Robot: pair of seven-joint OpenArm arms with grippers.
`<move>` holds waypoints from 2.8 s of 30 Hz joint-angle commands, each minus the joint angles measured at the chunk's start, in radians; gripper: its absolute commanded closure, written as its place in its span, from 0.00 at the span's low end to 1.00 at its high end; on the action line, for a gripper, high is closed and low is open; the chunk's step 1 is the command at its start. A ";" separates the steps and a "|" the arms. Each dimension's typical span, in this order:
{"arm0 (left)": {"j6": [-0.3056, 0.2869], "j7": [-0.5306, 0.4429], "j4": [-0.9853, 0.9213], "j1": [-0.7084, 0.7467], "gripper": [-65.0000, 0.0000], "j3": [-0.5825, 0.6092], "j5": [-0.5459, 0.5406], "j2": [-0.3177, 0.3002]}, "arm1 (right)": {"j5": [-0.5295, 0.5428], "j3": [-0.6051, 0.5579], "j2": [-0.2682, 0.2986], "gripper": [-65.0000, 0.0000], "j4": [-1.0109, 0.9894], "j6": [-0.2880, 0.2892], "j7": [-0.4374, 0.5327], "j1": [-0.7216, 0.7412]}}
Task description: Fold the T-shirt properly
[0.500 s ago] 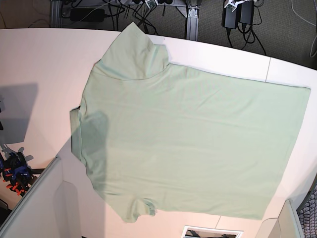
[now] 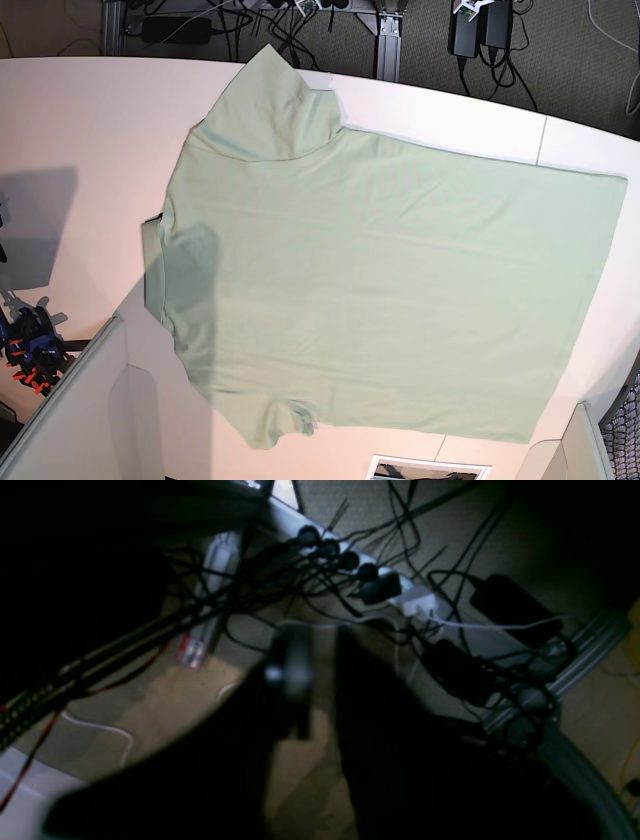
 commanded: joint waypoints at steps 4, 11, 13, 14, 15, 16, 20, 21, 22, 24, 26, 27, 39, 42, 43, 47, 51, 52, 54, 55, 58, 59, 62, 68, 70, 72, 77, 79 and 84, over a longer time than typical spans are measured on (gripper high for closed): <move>-0.018 -0.003 0.002 0.004 0.87 0.002 0.002 0.000 | -0.003 0.002 0.005 0.86 0.005 -0.005 0.012 -0.003; -0.018 -0.007 0.002 0.004 0.64 0.002 0.002 0.000 | -0.008 0.002 0.005 0.44 0.005 -0.005 0.012 -0.003; -0.018 -0.007 0.003 0.004 0.78 0.002 0.002 0.000 | -0.039 0.002 0.005 0.59 0.005 -0.005 0.012 -0.003; -0.017 -0.007 0.003 0.004 0.86 0.002 0.002 0.000 | -0.054 0.002 0.005 0.72 0.005 -0.005 0.012 -0.003; -0.017 -0.006 0.002 0.004 0.91 0.002 0.002 0.000 | -0.056 0.002 0.005 0.83 0.005 -0.005 0.012 -0.003; -0.017 -0.007 0.002 0.004 0.93 0.002 0.002 0.000 | -0.055 0.002 0.005 0.91 0.005 -0.005 0.012 -0.003; -0.017 -0.007 0.003 0.004 0.93 0.002 0.002 0.000 | -0.055 0.002 0.005 0.94 0.005 -0.005 0.012 -0.003; -0.017 -0.007 0.003 0.004 0.93 0.002 0.002 0.000 | -0.055 0.002 0.005 0.94 0.005 -0.005 0.012 -0.003; -0.017 -0.007 0.003 0.004 0.93 0.002 0.002 0.000 | -0.055 0.002 0.005 0.94 0.005 -0.005 0.012 -0.003; -0.017 -0.007 0.003 0.004 0.93 0.002 0.002 0.000 | -0.055 0.002 0.005 0.94 0.005 -0.005 0.012 -0.003; -0.018 -0.017 0.003 0.004 0.93 0.002 0.001 0.000 | -0.055 0.002 0.005 0.94 0.005 -0.005 0.016 -0.003; -0.018 -0.031 0.003 0.004 0.93 0.002 0.001 -0.001 | -0.055 0.002 0.005 0.94 0.005 -0.005 0.023 -0.003; -0.100 -0.207 0.165 0.152 0.93 -0.001 -0.098 -0.096 | -0.031 0.002 0.084 0.94 0.142 -0.004 0.119 -0.164; -0.100 -0.217 0.328 0.251 0.93 -0.002 -0.097 -0.143 | 0.065 0.002 0.137 0.94 0.301 -0.004 0.119 -0.267; -0.099 -0.217 0.387 0.285 0.93 -0.002 -0.098 -0.159 | 0.094 0.002 0.156 0.94 0.365 -0.004 0.119 -0.305; -0.099 -0.217 0.639 0.417 0.93 -0.012 -0.119 -0.225 | 0.180 0.003 0.235 0.94 0.640 -0.005 0.109 -0.460; -0.099 -0.216 0.903 0.550 0.93 -0.105 -0.120 -0.266 | 0.234 0.040 0.305 0.94 0.915 -0.005 0.106 -0.602; -0.099 -0.216 0.969 0.584 0.93 -0.135 -0.121 -0.272 | 0.254 0.055 0.320 0.94 0.982 -0.005 0.096 -0.634; -0.099 -0.216 1.109 0.651 0.93 -0.197 -0.129 -0.286 | 0.290 0.097 0.341 0.94 1.114 -0.005 0.051 -0.688; -0.099 -0.215 1.179 0.683 0.93 -0.224 -0.143 -0.293 | 0.309 0.122 0.351 0.94 1.176 -0.005 0.026 -0.711; -0.099 -0.176 1.374 0.765 0.93 -0.287 -0.172 -0.317 | 0.379 0.212 0.360 0.94 1.343 -0.005 -0.053 -0.760; -0.099 -0.150 1.431 0.788 0.93 -0.307 -0.174 -0.322 | 0.407 0.243 0.360 0.94 1.390 -0.005 -0.077 -0.769; -0.096 -0.058 1.576 0.840 0.93 -0.360 -0.204 -0.322 | 0.475 0.325 0.359 0.92 1.503 -0.005 -0.136 -0.771; -0.096 0.033 1.732 0.894 0.92 -0.419 -0.225 -0.322 | 0.591 0.422 0.325 0.45 1.598 -0.009 -0.163 -0.734; -0.096 0.032 1.745 0.905 0.88 -0.428 -0.225 -0.322 | 0.647 0.429 0.301 0.34 1.595 -0.014 -0.179 -0.708; -0.096 0.040 1.748 0.907 0.79 -0.430 -0.225 -0.322 | 0.687 0.428 0.274 0.33 1.588 -0.020 -0.185 -0.682; -0.096 0.051 1.748 0.917 0.66 -0.432 -0.224 -0.322 | 0.742 0.428 0.204 0.33 1.580 -0.021 -0.255 -0.622; -0.096 0.060 1.749 0.928 0.65 -0.433 -0.225 -0.322 | 0.742 0.428 0.178 0.33 1.555 -0.026 -0.256 -0.602; -0.096 0.177 1.801 0.929 0.65 -0.434 -0.251 -0.322 | 0.761 0.407 0.163 0.33 1.479 -0.022 -0.268 -0.542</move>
